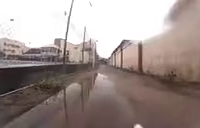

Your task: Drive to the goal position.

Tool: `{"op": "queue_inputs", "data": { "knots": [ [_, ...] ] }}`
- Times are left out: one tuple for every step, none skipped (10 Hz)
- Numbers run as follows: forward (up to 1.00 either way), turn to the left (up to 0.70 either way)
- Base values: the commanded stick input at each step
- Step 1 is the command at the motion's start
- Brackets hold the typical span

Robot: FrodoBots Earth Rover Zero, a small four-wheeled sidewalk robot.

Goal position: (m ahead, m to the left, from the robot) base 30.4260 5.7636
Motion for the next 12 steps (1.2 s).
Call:
{"op": "queue_inputs", "data": {
  "knots": [
    [0.70,0.08],
    [0.70,-0.10],
    [0.70,-0.27],
    [0.70,-0.27],
    [0.70,-0.27],
    [0.70,-0.27],
    [0.70,-0.27],
    [0.70,0.08],
    [0.70,0.08],
    [0.70,0.08],
    [0.70,0.08],
    [0.70,0.08]
  ]
}}
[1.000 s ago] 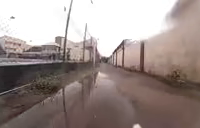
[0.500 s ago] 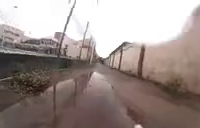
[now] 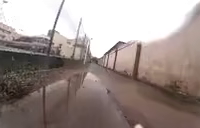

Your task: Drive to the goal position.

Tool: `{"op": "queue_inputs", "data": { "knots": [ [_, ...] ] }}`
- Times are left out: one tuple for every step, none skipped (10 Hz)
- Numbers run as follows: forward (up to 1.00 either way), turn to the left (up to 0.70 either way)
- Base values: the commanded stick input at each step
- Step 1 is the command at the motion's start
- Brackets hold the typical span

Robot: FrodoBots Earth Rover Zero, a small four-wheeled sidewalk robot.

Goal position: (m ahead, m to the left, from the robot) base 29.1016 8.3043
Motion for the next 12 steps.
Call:
{"op": "queue_inputs", "data": {
  "knots": [
    [0.70,0.08],
    [0.70,0.08],
    [0.70,0.08],
    [0.70,0.08],
    [0.70,0.08],
    [0.70,0.08],
    [0.70,0.08],
    [0.70,0.08],
    [0.70,0.08],
    [0.70,0.08],
    [0.70,0.08],
    [0.70,0.08]
  ]
}}
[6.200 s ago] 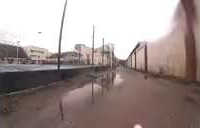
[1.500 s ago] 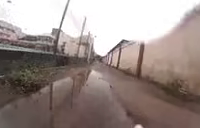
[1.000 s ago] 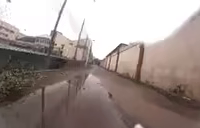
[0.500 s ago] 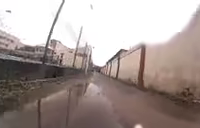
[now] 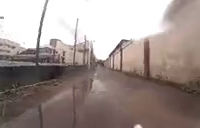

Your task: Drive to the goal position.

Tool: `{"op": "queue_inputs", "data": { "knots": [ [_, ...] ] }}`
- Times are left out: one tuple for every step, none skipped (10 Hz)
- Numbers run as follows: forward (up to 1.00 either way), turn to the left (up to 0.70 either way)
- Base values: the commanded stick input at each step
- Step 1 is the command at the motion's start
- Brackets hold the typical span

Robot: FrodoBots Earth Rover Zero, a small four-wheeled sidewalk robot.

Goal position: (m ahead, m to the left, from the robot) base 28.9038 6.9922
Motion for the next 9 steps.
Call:
{"op": "queue_inputs", "data": {
  "knots": [
    [0.70,0.08],
    [0.70,0.08],
    [0.70,0.08],
    [0.70,0.08],
    [0.70,0.08],
    [0.70,0.08],
    [0.70,0.08],
    [0.70,0.08],
    [0.70,0.08]
  ]
}}
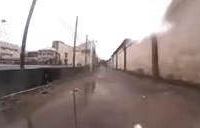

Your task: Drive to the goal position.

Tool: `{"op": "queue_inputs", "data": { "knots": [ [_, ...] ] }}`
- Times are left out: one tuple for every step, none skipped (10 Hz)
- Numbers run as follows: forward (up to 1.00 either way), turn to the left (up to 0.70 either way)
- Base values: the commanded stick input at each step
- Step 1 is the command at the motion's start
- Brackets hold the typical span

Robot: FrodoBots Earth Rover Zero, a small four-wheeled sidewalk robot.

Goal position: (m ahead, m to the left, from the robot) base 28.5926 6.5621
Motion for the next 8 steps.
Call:
{"op": "queue_inputs", "data": {
  "knots": [
    [0.70,0.08],
    [0.70,-0.11],
    [0.70,-0.27],
    [0.70,-0.27],
    [0.70,-0.27],
    [0.70,-0.27],
    [0.70,-0.27],
    [0.70,0.08]
  ]
}}
